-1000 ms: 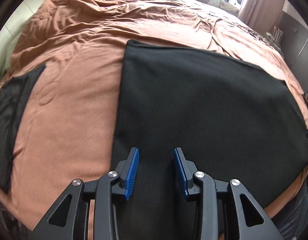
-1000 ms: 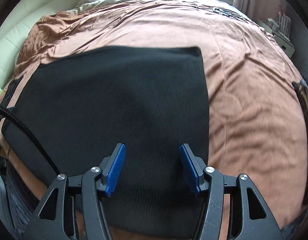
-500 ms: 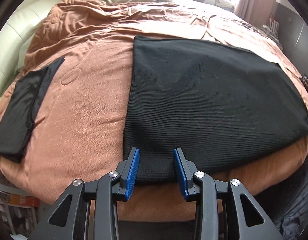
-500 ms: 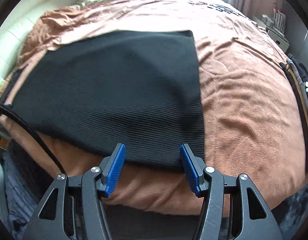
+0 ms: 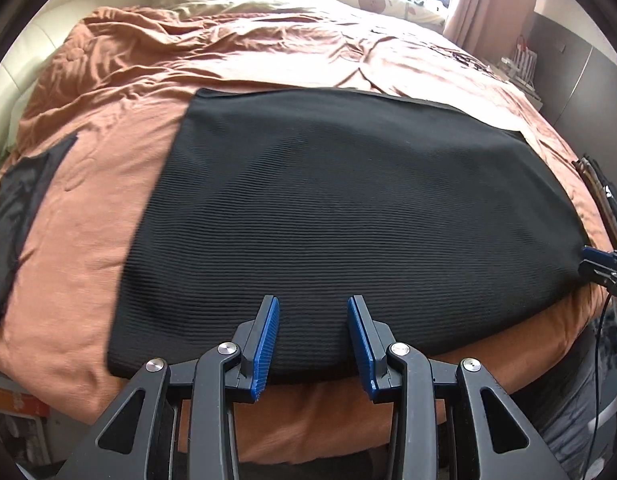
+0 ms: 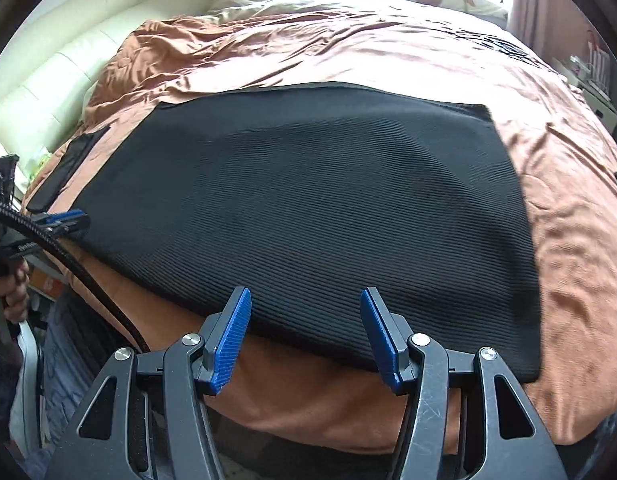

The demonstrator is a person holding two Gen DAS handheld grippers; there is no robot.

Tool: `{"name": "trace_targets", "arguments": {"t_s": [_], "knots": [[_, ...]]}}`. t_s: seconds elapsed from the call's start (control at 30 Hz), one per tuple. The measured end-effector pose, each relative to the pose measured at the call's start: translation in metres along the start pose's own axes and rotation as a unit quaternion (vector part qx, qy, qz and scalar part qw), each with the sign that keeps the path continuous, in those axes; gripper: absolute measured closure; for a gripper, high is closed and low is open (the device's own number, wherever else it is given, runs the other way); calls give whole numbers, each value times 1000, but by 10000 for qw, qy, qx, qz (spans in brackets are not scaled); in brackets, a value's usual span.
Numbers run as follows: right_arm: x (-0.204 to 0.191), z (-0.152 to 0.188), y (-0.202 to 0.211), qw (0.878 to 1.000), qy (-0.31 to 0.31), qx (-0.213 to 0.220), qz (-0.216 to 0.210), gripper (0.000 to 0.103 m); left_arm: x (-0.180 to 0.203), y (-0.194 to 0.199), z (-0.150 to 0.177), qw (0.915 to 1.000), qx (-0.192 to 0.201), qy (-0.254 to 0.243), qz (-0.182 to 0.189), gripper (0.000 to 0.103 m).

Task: Fold small clothes
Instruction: 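Lower both tools to the shirt's long edge and close both grippers on it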

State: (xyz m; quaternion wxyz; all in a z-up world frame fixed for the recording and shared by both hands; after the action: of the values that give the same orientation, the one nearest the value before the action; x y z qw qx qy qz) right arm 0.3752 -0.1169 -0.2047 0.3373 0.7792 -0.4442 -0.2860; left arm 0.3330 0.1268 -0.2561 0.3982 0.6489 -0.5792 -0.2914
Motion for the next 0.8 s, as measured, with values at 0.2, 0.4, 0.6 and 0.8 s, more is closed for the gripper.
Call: {"name": "trace_targets", "arguments": {"t_s": [0.2, 0.4, 0.6, 0.8], "knots": [[6, 0, -29, 9998, -52, -130, 115, 54, 11, -14, 11, 9996, -10, -153, -250, 65], [5, 21, -41, 9986, 88, -311, 423, 56, 6, -11, 23, 9998, 57, -98, -175, 65], [-8, 19, -35, 9970, 193, -471, 583, 60, -2, -3, 28, 10000, 29, 31, -60, 65], [-35, -8, -23, 9981, 354, -251, 439, 60, -31, 15, 30, 9987, 163, 475, 32, 65]]}}
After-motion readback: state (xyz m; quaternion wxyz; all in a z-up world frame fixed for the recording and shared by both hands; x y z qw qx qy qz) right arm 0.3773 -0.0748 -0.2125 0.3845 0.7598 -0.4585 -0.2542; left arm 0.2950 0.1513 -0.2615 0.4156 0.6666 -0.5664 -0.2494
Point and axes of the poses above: each gripper's, at about its wrist camera, not at the fingertips, and y roughly against the way its jaws point, x to its right, z to its underside, the point moved 9 cm from there along -y, roughly the way its jaws point
